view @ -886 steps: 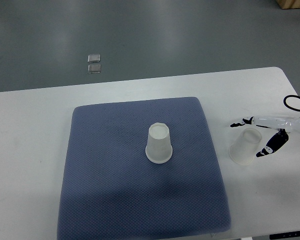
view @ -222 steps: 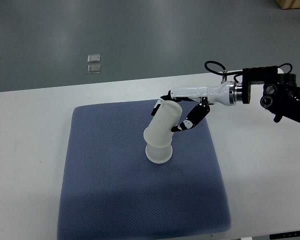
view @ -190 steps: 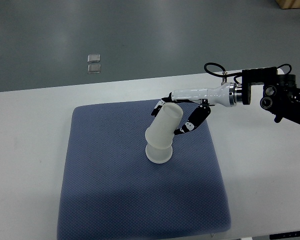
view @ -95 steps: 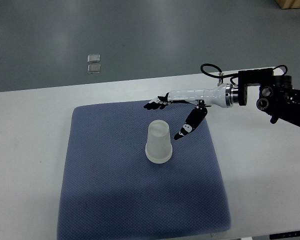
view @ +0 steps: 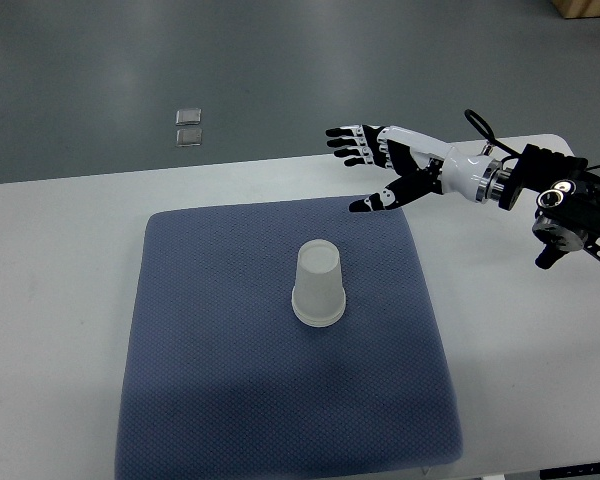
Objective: Stack paper cups
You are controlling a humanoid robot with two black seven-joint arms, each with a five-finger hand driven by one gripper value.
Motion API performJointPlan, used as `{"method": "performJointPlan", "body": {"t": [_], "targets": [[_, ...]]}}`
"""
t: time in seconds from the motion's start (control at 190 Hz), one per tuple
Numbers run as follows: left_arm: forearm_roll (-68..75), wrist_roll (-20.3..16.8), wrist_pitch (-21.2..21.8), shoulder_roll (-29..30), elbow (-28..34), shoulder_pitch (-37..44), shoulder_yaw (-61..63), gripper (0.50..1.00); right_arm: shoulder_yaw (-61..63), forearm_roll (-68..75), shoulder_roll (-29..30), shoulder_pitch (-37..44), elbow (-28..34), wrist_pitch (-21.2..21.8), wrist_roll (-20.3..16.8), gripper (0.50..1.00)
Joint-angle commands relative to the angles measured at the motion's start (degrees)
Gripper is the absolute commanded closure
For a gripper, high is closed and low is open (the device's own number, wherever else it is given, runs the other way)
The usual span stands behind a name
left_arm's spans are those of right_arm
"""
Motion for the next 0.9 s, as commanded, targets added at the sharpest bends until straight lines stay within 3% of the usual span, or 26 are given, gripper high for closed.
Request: {"method": "performJointPlan", "body": {"t": [0.0, 0.2, 0.389, 0.52, 0.893], "targets": [[0.02, 0.01, 0.0, 0.0, 0.0, -0.03, -0.02, 0.5, -0.06, 10.28, 0.55, -1.76, -3.37, 0.48, -0.07, 0.576], [0.02, 0.01, 0.0, 0.0, 0.0, -0.03, -0.02, 0.5, -0.59, 23.2, 1.96, -3.08, -7.67, 1.19, -1.74, 0.576], [0.02, 0.01, 0.0, 0.0, 0.0, -0.03, -0.02, 0.5, -0.15, 32.6, 3.71, -3.43, -11.01, 1.19, -12.63, 0.576], [0.01, 0.01, 0.0, 0.0, 0.0, -0.03, -0.02, 0.5, 0.2, 36.3, 6.17, -3.25, -16.02, 1.27, -17.55, 0.576], [0.02, 0.01, 0.0, 0.0, 0.0, 0.06, 0.07, 0.5, 4.16, 36.12, 9.16, -3.34, -17.6, 1.36, -18.08, 0.574]]}}
